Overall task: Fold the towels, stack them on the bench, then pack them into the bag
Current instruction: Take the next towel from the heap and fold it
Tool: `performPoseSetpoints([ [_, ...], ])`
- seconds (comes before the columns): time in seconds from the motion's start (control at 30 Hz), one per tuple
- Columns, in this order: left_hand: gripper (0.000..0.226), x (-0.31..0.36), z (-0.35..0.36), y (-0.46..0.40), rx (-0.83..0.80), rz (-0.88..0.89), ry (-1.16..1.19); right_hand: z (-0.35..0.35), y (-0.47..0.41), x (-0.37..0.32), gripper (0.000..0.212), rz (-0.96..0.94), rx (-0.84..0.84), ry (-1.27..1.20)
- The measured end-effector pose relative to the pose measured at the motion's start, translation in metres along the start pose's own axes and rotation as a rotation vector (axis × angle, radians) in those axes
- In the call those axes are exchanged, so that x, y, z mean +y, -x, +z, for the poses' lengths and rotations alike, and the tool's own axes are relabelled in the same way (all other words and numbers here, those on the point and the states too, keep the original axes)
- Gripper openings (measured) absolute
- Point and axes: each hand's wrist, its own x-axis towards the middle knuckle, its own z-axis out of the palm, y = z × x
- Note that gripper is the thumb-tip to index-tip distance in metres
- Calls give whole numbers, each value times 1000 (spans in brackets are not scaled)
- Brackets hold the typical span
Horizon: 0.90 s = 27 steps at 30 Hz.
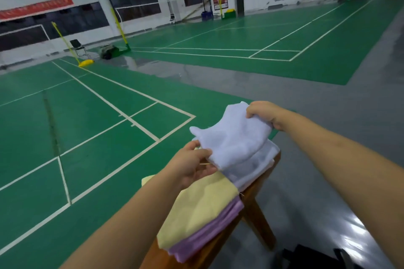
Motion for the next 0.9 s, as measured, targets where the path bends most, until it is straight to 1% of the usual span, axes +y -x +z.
performPoseSetpoints([
  [0.1,21,2,9,-17,-1,-1,-42,-10,-15,9,19,20,16,-29],
  [0.17,17,1,13,-24,3,-39,-121,-14,-21,21,10,53,-15,40],
  [0.2,14,0,13,-26,5,-68,-172,-15,-24,31,13,73,-44,151],
  [0.27,6,1,9,-28,23,-98,-257,-12,-26,49,28,116,-102,418],
  [0.3,3,2,4,-28,43,-96,-272,-9,-25,56,31,128,-113,518],
  [0.33,6,3,-2,-28,64,-86,-272,-7,-26,61,32,128,-111,591],
  [0.4,12,4,-15,-23,98,-53,-243,-1,-24,63,35,99,-49,694],
  [0.47,17,2,-26,-10,109,-27,-163,6,-17,56,41,3,86,775],
  [0.5,17,0,-31,-2,107,-17,-106,10,-11,50,44,-57,141,771],
  [0.57,15,-11,-48,22,113,4,3,35,11,34,47,-223,177,664],
  [0.67,16,-38,-76,61,157,32,118,85,67,5,46,-481,111,541],
  [0.77,21,-71,-106,105,263,83,203,146,130,-15,43,-614,-59,404],
  [0.9,20,-122,-157,171,438,158,322,230,200,-25,39,-675,-315,281],
])
